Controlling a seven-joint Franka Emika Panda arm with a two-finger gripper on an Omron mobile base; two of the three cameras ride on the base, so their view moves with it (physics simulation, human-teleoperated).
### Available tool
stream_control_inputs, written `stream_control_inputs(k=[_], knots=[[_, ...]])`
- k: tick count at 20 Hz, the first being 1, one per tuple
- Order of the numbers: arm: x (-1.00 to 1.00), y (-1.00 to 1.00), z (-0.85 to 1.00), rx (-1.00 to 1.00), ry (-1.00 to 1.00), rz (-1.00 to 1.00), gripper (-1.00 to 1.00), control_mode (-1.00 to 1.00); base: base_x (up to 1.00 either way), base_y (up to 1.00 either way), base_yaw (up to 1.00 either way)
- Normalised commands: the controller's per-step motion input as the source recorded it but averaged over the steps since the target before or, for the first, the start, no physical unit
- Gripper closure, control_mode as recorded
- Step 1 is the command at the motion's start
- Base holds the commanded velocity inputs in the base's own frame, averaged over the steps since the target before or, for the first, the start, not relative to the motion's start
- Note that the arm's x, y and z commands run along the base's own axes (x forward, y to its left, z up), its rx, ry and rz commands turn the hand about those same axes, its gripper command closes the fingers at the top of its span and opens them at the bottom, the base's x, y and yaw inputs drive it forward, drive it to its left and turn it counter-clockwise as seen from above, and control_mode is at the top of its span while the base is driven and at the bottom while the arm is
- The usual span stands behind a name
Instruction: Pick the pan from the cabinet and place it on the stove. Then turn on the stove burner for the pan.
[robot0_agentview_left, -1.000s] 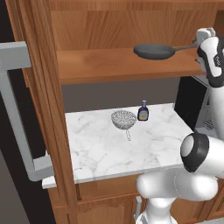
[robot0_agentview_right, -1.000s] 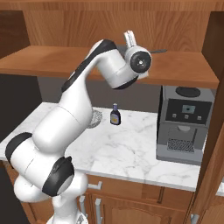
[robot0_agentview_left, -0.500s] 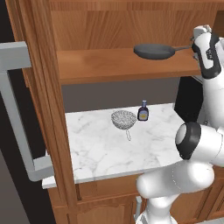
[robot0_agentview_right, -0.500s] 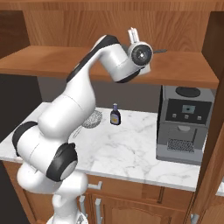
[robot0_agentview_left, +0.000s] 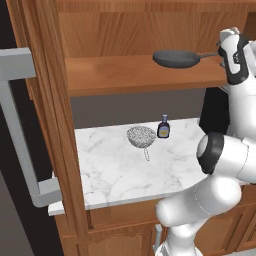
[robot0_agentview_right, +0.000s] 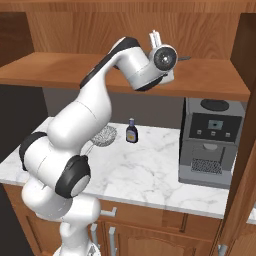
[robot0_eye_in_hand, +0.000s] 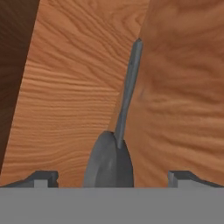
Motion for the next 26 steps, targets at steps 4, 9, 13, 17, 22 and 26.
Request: stream_control_inputs(k=[4,9,13,17,22,26], knots=[[0.33,-0.1,-0.53,0.0,0.0,0.0,-1.0,-1.0,0.0,0.0,0.0],[0.39,-0.04,-0.56,0.0,0.0,0.0,-1.0,-1.0,0.0,0.0,0.0],[0.4,-0.05,-0.5,0.0,-0.01,0.0,-1.0,-1.0,0.0,0.0,0.0],[0.39,-0.01,-0.49,0.0,-0.02,0.0,-1.0,-1.0,0.0,0.0,0.0],[0.39,0.0,-0.47,0.0,-0.05,0.0,-1.0,-1.0,0.0,0.0,0.0],[0.36,0.0,-0.42,0.0,-0.08,0.0,-1.0,-1.0,0.0,0.0,0.0]])
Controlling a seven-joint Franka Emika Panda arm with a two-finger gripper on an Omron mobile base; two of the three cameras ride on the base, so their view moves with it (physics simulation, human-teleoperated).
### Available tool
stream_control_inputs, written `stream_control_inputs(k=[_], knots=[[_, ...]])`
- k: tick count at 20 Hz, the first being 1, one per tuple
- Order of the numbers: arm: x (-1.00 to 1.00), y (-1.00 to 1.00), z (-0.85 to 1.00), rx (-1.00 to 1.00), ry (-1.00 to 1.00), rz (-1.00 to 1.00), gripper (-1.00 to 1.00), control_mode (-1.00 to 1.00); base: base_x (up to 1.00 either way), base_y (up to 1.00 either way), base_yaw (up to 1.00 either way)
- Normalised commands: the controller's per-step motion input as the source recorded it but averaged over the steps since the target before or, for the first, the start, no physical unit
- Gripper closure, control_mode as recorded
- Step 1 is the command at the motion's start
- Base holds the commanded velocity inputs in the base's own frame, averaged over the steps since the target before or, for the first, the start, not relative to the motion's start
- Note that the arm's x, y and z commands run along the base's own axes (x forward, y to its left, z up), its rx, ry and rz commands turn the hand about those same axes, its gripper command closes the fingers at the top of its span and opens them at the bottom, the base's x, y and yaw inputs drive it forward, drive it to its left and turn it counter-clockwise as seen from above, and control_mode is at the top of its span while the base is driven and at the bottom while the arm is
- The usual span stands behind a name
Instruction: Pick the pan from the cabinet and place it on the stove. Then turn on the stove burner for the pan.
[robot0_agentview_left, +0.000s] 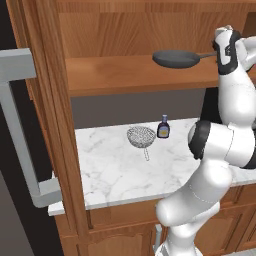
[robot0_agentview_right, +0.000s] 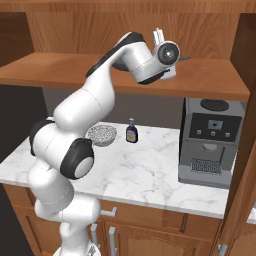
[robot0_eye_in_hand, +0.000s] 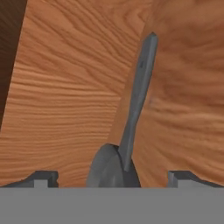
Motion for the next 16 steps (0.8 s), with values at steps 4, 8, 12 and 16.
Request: stream_control_inputs(k=[4,8,12,16], knots=[[0.39,0.0,-0.47,0.0,-0.06,0.0,-1.0,-1.0,0.0,0.0,0.0],[0.41,0.0,-0.5,0.0,-0.04,0.0,-1.0,-1.0,0.0,0.0,0.0],[0.44,0.0,-0.51,0.0,-0.01,0.0,-1.0,-1.0,0.0,0.0,0.0],[0.42,-0.01,-0.49,0.0,0.0,0.0,-1.0,-1.0,0.0,0.0,0.0]])
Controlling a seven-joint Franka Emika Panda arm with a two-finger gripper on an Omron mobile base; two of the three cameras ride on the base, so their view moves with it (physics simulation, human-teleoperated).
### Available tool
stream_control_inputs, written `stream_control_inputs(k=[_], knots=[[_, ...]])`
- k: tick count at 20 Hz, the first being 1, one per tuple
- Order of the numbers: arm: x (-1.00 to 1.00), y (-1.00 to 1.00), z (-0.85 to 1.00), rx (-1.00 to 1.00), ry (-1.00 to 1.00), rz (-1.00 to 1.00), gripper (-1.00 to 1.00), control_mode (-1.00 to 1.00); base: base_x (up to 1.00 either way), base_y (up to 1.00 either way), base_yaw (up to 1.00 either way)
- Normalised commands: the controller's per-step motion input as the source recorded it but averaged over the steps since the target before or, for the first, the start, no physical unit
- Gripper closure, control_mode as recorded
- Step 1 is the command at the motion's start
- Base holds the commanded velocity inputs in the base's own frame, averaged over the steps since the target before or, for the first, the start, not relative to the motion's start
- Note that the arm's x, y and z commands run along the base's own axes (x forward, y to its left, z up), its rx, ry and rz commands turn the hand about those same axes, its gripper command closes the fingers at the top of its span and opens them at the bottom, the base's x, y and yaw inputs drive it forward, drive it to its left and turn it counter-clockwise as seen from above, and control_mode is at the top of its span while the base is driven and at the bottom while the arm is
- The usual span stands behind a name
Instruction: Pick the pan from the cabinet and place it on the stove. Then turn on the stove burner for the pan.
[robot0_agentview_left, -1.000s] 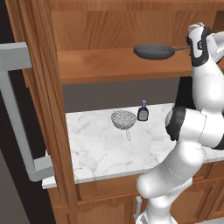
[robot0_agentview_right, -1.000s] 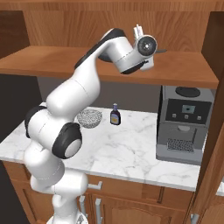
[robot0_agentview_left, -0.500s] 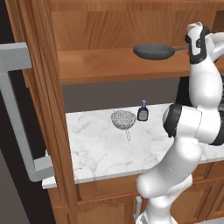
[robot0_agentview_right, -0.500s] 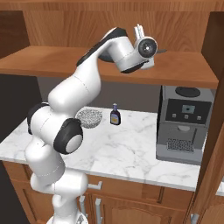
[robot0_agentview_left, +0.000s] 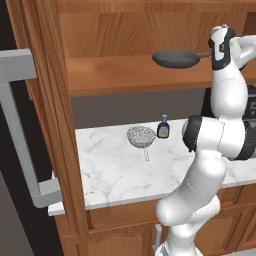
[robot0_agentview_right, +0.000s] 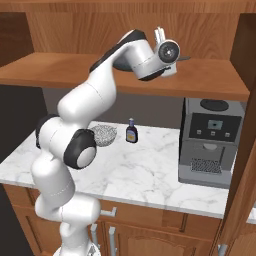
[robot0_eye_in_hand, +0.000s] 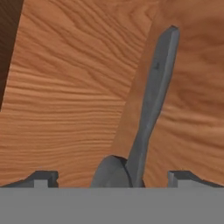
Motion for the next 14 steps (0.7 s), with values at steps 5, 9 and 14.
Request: stream_control_inputs(k=[5,9,14], knots=[[0.45,0.0,-0.45,0.0,0.0,0.0,-1.0,-1.0,0.0,0.0,0.0],[0.47,0.0,-0.44,0.0,0.0,0.0,-1.0,-1.0,0.0,0.0,0.0],[0.39,0.0,-0.33,0.01,0.0,0.0,-1.0,-1.0,0.0,0.0,0.0]])
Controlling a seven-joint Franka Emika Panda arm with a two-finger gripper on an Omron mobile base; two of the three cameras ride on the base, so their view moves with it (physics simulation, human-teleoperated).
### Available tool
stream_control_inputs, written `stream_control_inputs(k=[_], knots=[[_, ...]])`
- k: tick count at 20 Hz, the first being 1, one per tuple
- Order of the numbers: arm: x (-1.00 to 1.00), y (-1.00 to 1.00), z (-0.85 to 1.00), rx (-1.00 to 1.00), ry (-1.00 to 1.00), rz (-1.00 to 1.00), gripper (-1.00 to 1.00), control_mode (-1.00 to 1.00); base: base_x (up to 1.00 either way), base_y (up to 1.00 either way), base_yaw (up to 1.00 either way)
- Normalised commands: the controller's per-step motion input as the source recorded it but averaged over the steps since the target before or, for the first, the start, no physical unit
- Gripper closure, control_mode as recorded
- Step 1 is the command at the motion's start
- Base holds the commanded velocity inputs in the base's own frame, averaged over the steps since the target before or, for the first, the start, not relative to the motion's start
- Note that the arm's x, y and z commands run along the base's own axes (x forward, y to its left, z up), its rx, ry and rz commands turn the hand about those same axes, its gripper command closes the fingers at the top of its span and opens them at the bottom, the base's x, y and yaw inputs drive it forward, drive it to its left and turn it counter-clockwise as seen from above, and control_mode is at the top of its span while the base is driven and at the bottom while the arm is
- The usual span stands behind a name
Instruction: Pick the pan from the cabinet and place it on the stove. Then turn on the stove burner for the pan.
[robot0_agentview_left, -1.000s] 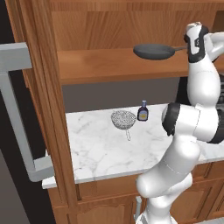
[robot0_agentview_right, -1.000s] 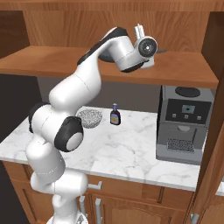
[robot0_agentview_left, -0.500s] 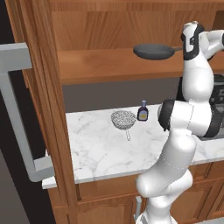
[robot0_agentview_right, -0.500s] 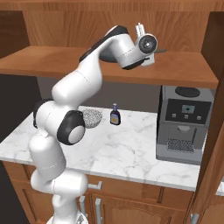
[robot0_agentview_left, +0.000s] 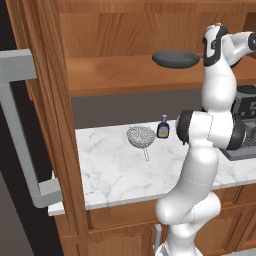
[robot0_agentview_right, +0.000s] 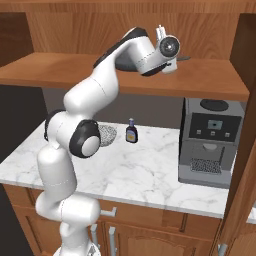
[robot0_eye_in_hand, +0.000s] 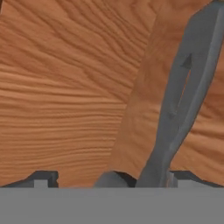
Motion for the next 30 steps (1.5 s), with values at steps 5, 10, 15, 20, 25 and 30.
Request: stream_control_inputs(k=[5,10,15,20,25,30], knots=[[0.36,0.0,-0.33,0.02,0.0,0.0,-1.0,-1.0,0.0,0.0,0.0],[0.28,0.0,-0.31,0.03,0.0,0.0,-1.0,-1.0,0.0,0.0,0.0],[0.17,-0.02,-0.22,0.01,0.05,0.0,-1.0,-1.0,0.0,0.0,0.0],[0.15,0.0,-0.3,0.0,0.08,0.0,-1.0,-1.0,0.0,0.0,0.0],[0.17,0.0,-0.34,0.0,0.04,0.0,-1.0,-1.0,0.0,0.0,0.0],[0.24,0.0,-0.34,0.06,0.0,0.0,-1.0,-1.0,0.0,0.0,0.0]])
